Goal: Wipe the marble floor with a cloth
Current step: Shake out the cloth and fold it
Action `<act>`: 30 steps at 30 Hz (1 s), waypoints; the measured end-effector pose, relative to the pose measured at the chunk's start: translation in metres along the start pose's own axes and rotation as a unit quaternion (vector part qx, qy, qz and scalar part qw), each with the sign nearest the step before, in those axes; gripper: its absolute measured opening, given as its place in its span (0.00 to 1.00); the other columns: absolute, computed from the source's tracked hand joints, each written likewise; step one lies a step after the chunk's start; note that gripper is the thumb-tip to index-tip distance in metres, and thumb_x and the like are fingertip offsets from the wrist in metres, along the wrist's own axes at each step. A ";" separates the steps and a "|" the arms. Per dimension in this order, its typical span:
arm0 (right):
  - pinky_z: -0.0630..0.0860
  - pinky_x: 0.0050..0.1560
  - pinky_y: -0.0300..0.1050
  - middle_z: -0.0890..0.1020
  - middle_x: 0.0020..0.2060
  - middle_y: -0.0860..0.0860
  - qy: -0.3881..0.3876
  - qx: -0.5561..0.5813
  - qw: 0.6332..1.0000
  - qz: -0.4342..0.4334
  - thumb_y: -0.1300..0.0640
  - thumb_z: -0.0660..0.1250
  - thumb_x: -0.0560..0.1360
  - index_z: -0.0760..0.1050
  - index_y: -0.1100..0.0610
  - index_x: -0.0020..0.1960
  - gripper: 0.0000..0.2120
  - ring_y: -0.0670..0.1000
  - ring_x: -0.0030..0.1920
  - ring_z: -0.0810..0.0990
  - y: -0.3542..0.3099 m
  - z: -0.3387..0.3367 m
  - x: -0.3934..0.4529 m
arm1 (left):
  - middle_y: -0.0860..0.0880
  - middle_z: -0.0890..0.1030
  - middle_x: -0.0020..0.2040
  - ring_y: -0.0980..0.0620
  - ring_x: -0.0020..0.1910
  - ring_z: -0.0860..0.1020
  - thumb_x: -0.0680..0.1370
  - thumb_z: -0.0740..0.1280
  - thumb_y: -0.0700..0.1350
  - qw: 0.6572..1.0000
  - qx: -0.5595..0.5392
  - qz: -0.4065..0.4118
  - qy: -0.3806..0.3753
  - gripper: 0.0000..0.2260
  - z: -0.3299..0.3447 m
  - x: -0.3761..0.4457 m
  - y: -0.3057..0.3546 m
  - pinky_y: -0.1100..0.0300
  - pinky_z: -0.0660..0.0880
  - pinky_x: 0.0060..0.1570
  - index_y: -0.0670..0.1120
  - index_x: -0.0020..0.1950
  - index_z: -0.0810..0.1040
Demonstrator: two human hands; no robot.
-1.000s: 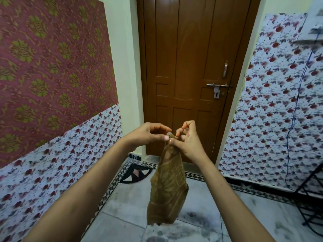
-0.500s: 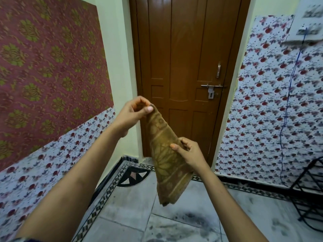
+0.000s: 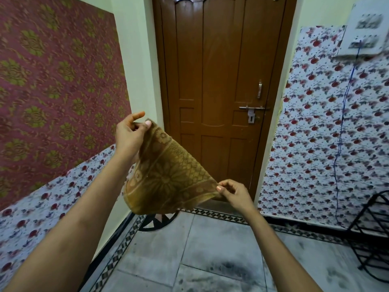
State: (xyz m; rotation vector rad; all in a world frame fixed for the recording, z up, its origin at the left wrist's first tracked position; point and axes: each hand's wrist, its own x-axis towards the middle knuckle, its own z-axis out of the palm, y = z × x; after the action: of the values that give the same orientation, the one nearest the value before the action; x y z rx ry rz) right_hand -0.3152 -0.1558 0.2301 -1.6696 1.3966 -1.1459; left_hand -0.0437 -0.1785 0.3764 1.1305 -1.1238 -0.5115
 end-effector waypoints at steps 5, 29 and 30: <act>0.74 0.32 0.34 0.81 0.39 0.51 0.054 0.053 0.997 0.021 0.60 0.65 0.76 0.74 0.55 0.44 0.03 0.49 0.39 0.80 -0.012 0.005 0.002 | 0.46 0.81 0.52 0.50 0.54 0.78 0.76 0.69 0.43 1.000 -0.003 -0.016 0.026 0.13 -0.007 0.005 -0.004 0.55 0.76 0.57 0.46 0.60 0.78; 0.76 0.41 0.34 0.78 0.43 0.49 0.203 0.028 0.971 -0.121 0.68 0.70 0.71 0.77 0.54 0.43 0.09 0.46 0.43 0.78 -0.034 0.006 -0.001 | 0.48 0.82 0.48 0.51 0.51 0.80 0.75 0.69 0.44 0.993 0.050 -0.063 0.091 0.10 -0.035 0.011 -0.012 0.51 0.77 0.57 0.45 0.55 0.82; 0.76 0.39 0.34 0.79 0.42 0.51 0.223 0.026 0.966 -0.126 0.68 0.70 0.71 0.76 0.55 0.42 0.09 0.47 0.42 0.78 -0.035 0.005 -0.001 | 0.48 0.82 0.48 0.50 0.51 0.79 0.75 0.69 0.44 0.993 0.053 -0.062 0.090 0.10 -0.034 0.011 -0.013 0.51 0.77 0.57 0.45 0.55 0.82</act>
State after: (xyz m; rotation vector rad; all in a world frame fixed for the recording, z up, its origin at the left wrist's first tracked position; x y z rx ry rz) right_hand -0.2970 -0.1482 0.2593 -1.6483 1.4243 -1.7750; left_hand -0.0062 -0.1767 0.3698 1.3189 -0.9369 -0.4396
